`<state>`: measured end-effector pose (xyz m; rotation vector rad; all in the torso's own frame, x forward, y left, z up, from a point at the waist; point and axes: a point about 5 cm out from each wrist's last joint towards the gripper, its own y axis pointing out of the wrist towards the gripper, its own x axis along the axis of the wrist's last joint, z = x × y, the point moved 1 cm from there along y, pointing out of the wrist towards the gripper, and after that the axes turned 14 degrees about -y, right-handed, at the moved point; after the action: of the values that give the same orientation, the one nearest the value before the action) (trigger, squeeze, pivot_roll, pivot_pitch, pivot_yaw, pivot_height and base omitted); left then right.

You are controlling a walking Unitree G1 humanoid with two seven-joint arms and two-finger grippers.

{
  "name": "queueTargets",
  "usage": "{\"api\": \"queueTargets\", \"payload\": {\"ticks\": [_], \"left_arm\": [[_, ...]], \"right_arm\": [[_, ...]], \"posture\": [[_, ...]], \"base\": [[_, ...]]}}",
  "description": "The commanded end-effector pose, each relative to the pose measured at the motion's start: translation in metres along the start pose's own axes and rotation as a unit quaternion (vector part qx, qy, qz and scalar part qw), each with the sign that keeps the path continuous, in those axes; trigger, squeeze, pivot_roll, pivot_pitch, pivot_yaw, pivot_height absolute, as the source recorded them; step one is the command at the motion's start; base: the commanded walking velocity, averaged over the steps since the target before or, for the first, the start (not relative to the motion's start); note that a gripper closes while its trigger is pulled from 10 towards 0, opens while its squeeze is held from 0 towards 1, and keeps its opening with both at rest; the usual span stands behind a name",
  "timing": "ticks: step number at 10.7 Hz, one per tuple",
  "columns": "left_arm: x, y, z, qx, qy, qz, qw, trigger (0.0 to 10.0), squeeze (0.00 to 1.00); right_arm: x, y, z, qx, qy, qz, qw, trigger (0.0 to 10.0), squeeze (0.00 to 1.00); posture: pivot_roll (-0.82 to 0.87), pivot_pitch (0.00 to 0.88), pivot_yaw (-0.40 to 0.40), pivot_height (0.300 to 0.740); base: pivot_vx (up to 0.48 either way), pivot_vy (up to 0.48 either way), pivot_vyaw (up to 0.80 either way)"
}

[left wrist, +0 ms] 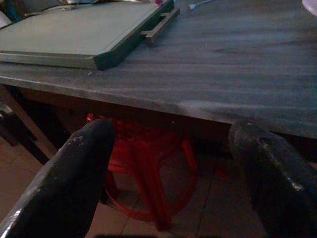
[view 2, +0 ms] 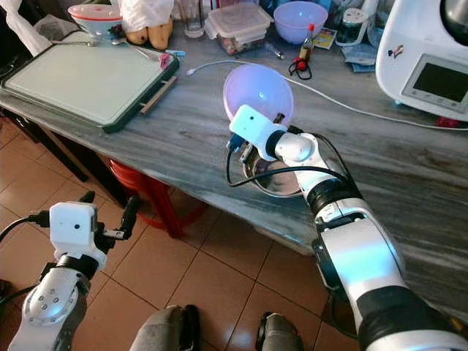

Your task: Setting the table

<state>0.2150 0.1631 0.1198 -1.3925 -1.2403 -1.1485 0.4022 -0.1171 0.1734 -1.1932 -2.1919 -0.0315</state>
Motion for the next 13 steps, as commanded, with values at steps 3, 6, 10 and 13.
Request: {"api": "queueTargets", "payload": {"ticks": [3,6,10,13], "left_arm": [[0.0,-0.004,-0.001,0.003,-0.002,0.001,1.0,10.0,0.0],[-0.003,0.004,-0.005,-0.003,-0.012,0.001,1.0,10.0,0.0],[-0.005,0.022,-0.013,-0.021,-0.026,-0.011,0.999,10.0,0.0],[-0.012,0.026,-0.009,-0.013,-0.042,-0.003,0.999,10.0,0.0]], "right_arm": [[0.005,0.001,-0.007,-0.002,-0.024,-0.003,1.0,10.0,1.0],[0.004,-0.003,-0.012,0.046,-0.042,0.004,0.998,10.0,1.0],[0.002,-0.015,-0.02,0.064,-0.032,-0.016,0.997,10.0,1.0],[0.004,-0.031,-0.018,0.014,0.005,-0.068,0.998,10.0,0.0]], "posture": [[0.14,0.185,0.053,0.74],[0.11,0.155,0.044,0.74],[0.06,0.104,0.026,0.74],[0.02,0.083,0.015,0.74]], "base": [[0.0,0.0,0.0],[0.0,0.0,0.0],[0.0,0.0,0.0],[0.0,0.0,0.0]]}}
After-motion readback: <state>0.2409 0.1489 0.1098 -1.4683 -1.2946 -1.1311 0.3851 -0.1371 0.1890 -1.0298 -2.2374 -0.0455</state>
